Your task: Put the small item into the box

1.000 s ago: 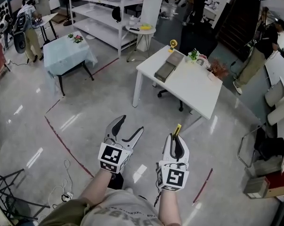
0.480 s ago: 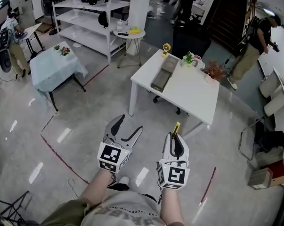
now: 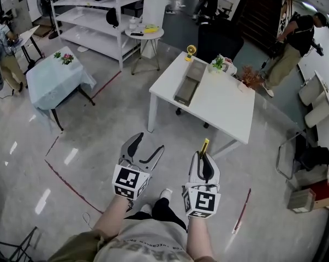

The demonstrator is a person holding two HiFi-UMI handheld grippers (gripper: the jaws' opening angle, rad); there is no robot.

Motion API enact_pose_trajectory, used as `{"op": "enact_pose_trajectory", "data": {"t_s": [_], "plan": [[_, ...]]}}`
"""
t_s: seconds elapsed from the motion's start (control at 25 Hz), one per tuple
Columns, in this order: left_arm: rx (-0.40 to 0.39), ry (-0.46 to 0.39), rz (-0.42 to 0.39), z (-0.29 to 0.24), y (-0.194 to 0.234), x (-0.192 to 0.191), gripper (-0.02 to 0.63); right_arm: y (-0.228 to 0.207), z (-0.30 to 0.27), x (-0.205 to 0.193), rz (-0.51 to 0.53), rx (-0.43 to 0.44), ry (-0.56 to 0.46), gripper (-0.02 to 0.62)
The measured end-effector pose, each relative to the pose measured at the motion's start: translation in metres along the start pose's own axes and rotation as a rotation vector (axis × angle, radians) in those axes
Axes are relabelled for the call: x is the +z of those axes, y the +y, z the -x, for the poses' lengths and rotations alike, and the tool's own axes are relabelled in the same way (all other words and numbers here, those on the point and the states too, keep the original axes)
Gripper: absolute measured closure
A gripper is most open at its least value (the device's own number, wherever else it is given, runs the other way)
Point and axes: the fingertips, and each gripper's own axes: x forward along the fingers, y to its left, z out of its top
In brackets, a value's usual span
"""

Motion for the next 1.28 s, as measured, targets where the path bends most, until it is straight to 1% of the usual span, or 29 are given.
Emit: {"op": "enact_pose_trajectory", "data": {"t_s": [0.2,0.4,0.64,0.96,1.12,1.28], "plan": [[0.002,0.019,0.011,-0.023,0.012,-0.008,0.302,-0.009,-0.025,-0.010,-0.016,-0.003,0.016,0.532],[0.014,0.029,0.006,-0.054,0.025,-0.007,0.302,-0.023,-0.060,-0.011,-0.031,0.001,0.015,0.532],[0.037,0.014,-0.006,-0.104,0.042,0.011,0.302,-0.047,-0.111,-0.010,-0.048,0.026,0.006,0.534],[0.065,0.010,-0.013,-0.185,0.063,0.032,0.302,-0.086,-0.191,-0.006,-0.062,0.065,0.007,0.533],[0.078,0.018,-0.012,-0.226,0.074,0.036,0.302,-0.108,-0.229,-0.017,-0.045,0.061,0.049,0.533],[0.083,0.031,-0.009,-0.257,0.078,0.032,0.302,-0.125,-0.259,-0.030,-0.044,0.068,0.081,0.534]]}}
